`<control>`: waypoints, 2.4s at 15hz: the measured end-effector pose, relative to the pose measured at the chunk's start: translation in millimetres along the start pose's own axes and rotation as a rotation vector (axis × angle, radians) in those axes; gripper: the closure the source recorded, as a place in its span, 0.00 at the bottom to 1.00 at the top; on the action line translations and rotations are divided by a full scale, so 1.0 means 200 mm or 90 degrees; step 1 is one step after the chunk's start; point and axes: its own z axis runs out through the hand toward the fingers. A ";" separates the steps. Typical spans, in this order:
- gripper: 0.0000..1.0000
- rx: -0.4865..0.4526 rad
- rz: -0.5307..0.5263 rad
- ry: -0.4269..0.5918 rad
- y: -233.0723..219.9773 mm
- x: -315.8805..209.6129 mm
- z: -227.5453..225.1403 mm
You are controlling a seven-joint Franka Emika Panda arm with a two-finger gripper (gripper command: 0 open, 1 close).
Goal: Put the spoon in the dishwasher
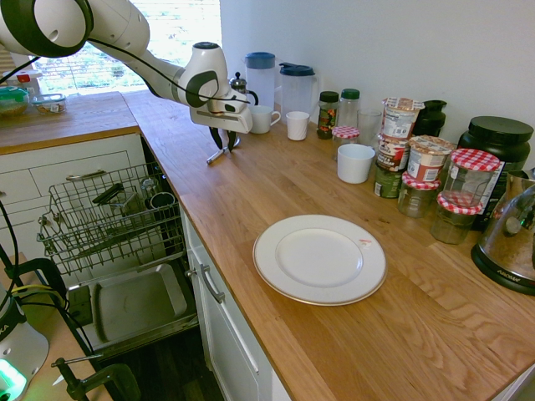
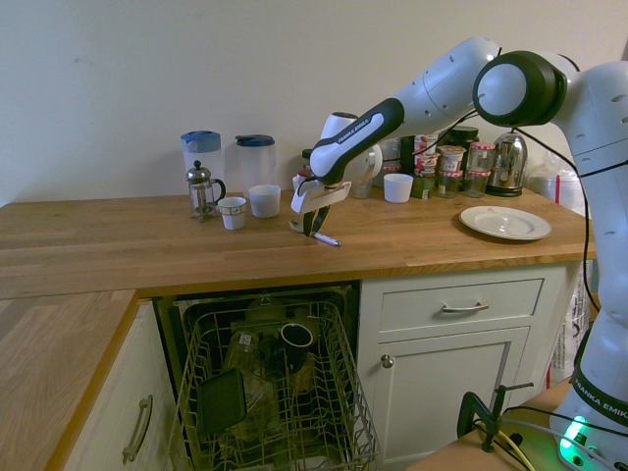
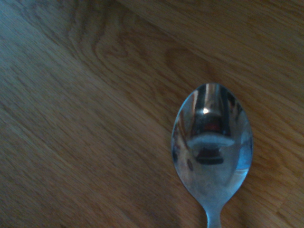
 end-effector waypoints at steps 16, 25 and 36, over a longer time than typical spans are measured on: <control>1.00 -0.011 0.154 -0.029 0.01 0.07 -0.19; 1.00 -0.037 0.175 -0.053 -0.38 -0.48 -0.61; 1.00 -0.027 0.274 -0.039 -0.24 -0.92 -0.45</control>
